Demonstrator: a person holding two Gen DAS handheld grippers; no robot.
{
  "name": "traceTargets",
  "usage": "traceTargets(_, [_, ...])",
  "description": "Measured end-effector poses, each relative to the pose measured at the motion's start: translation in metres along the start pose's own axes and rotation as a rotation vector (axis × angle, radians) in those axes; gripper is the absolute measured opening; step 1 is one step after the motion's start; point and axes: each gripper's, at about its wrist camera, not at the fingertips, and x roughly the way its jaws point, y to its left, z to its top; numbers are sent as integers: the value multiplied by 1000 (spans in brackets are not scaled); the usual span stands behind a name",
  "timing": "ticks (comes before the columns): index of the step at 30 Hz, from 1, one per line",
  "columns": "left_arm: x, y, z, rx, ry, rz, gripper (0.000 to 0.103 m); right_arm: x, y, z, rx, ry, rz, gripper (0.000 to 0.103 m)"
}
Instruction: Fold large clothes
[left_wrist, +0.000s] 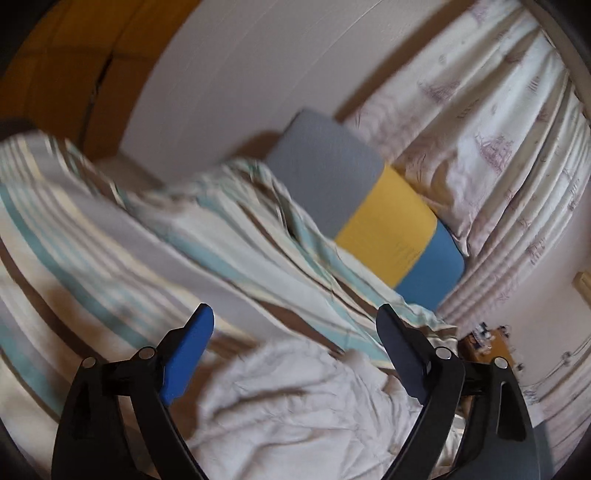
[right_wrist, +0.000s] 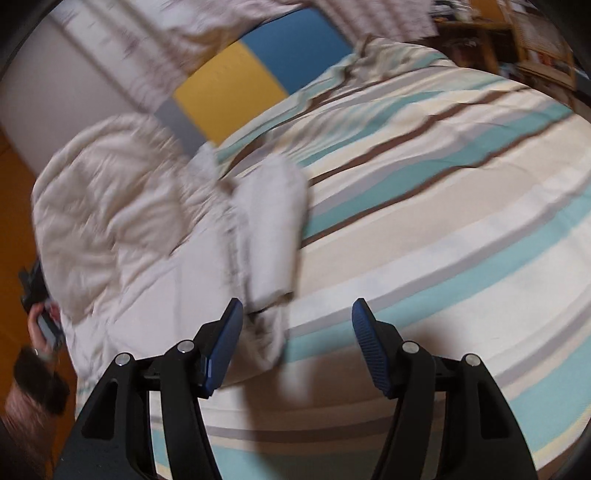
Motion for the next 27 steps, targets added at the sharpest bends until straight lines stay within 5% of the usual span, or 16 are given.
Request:
traceTargets(6, [-19,14,-23,189,58,54,96,6,13,18,-15,-69,9,85])
traceTargets(12, [-14,65,-81,161,252,49,96,16,20,33,-49,-79,9,99])
traceTargets(15, [-20,77,-102,149,320,-48,96,33,15,45,-44,-34,10,100])
traceTargets(19, [-17,57,-115,239,394,-152,98,65,5,57,16,50,27,101])
traceTargets(24, [8,34,-120,333,417,-99,100,81,1,59,36,64,33,100])
traceTargets(26, [21,33,-121,329,437,-45,100,83,4,60,10,69,15,90])
traceTargets(27, [26,34,-121,326,445,-27,98,85,7,60,-8,80,28,70])
